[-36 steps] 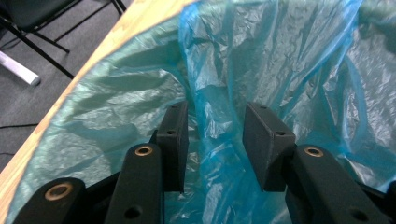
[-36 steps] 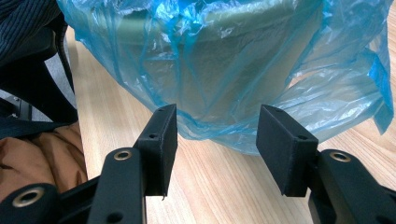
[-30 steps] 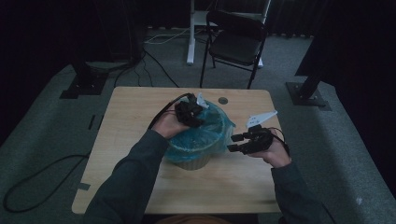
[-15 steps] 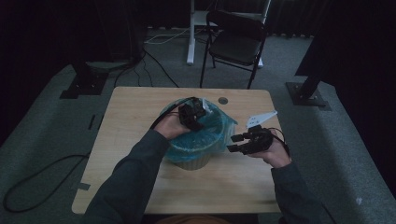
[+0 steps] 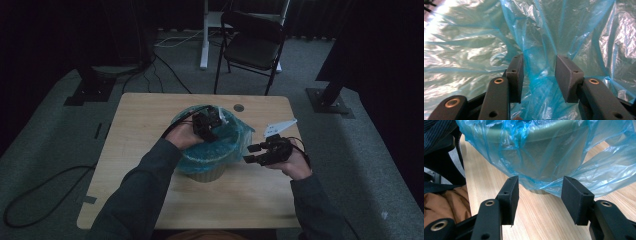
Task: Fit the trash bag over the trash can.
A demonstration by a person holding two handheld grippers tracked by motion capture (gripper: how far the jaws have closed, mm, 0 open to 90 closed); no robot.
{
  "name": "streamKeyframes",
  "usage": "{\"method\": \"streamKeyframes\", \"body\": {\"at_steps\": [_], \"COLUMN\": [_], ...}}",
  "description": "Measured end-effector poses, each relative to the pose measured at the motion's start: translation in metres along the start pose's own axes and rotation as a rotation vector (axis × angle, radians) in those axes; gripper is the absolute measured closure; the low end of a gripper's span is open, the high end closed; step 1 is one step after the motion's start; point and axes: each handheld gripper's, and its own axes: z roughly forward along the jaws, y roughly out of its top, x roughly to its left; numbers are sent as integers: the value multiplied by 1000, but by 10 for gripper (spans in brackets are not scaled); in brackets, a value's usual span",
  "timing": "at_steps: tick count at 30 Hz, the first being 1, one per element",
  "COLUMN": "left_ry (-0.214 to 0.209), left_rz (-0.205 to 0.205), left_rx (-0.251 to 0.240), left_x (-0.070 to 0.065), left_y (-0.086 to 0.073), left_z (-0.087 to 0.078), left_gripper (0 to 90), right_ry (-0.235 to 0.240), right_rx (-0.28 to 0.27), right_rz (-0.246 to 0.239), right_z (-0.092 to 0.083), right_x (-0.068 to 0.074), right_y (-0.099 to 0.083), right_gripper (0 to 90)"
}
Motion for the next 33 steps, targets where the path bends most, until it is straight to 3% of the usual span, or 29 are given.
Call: {"method": "streamKeyframes", "body": {"at_steps": [3, 6, 11, 19, 20, 22, 25, 27, 33], "left_ry": [9, 23, 60, 162, 162, 180, 194, 213, 230], "left_rz": [-18, -65, -111, -226, -226, -267, -276, -317, -378], "left_rx": [-26, -121, -232, -387, -387, -427, -435, -487, -524], "left_x": [1, 5, 9, 20, 20, 25, 27, 29, 32], "left_y": [-1, -5, -11, -34, -34, -45, -51, -65, -93], "left_z": [-4, -16, -36, -71, -71, -82, -88, -97, -104], "left_gripper": [588, 588, 588, 586, 586, 584, 579, 579, 568], "right_ry": [-1, -5, -8, -15, -15, -20, -23, -31, -49], "right_rx": [0, -2, -2, -7, -7, -10, -13, -17, -25], "right_rz": [-2, 2, 8, 9, 9, 12, 14, 17, 25], "right_z": [-1, -2, -4, -6, -6, -7, -7, -8, -11], "right_x": [0, 0, -1, -1, -1, -2, -3, -3, -7], "right_y": [0, 1, 0, -1, -1, -2, -3, -4, -8], "right_gripper": [477, 477, 476, 474, 474, 473, 472, 462, 460]}}
